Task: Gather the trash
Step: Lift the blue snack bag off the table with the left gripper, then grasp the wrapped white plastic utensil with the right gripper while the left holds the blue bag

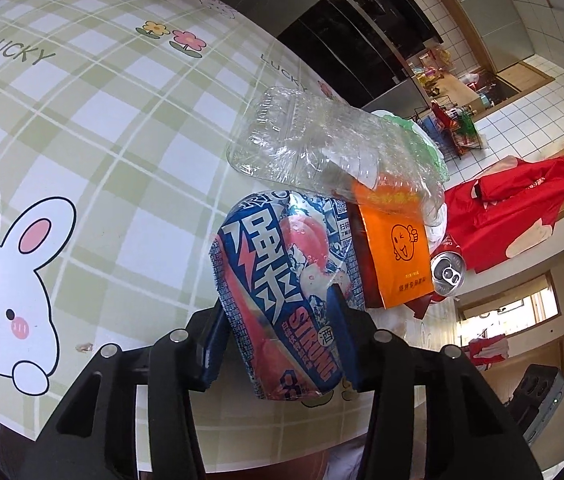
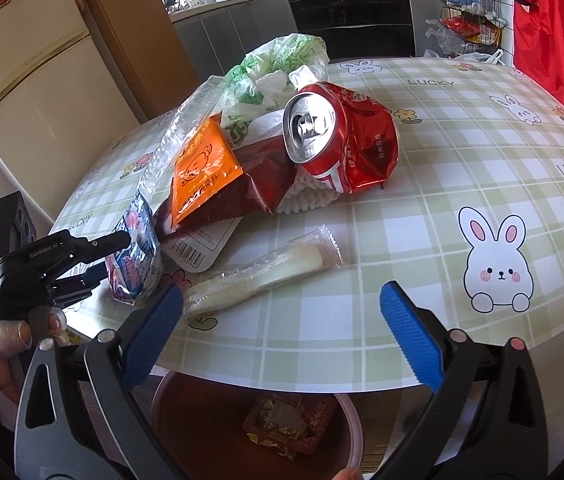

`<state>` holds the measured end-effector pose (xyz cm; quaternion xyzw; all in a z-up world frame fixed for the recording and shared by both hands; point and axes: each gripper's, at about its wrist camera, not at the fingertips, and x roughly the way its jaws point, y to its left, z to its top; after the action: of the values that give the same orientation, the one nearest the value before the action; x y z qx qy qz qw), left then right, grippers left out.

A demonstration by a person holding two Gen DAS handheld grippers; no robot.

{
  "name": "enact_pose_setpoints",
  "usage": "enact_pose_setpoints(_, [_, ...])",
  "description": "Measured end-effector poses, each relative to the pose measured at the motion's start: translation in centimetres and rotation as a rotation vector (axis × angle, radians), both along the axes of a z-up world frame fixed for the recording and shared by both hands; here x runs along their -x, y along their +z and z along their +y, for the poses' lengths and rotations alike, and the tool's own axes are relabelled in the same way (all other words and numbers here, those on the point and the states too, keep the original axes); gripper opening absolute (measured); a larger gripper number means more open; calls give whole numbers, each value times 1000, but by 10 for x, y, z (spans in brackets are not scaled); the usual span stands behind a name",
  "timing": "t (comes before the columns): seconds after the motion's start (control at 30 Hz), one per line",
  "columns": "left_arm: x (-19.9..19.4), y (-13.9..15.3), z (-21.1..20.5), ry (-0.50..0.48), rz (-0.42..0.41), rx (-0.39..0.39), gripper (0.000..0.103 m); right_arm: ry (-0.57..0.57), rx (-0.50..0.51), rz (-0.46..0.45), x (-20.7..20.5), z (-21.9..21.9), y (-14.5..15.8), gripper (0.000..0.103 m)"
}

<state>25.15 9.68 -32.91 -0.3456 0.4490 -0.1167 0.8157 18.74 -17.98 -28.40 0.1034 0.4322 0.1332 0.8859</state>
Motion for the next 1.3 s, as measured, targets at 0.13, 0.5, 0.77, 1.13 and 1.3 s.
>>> enact_pose_setpoints(0.13, [4, -3, 4, 9, 16, 11, 23, 19, 7, -6, 1, 3, 1, 97])
enact_pose_setpoints(0.5, [29, 51, 4, 7, -140, -108, 5, 13, 13, 79, -8, 6, -12, 97])
enact_pose_setpoints(0.77, [48, 76, 10, 48, -217, -283, 5, -109, 50, 150, -27, 17, -26, 97])
enact_pose_setpoints(1.13, [58, 65, 13, 71, -187, -382, 5, -192, 211, 215, -55, 42, -40, 97])
enact_pose_setpoints(1.3, [59, 67, -2, 40, -215, -448, 5, -154, 242, 227, -51, 39, -46, 97])
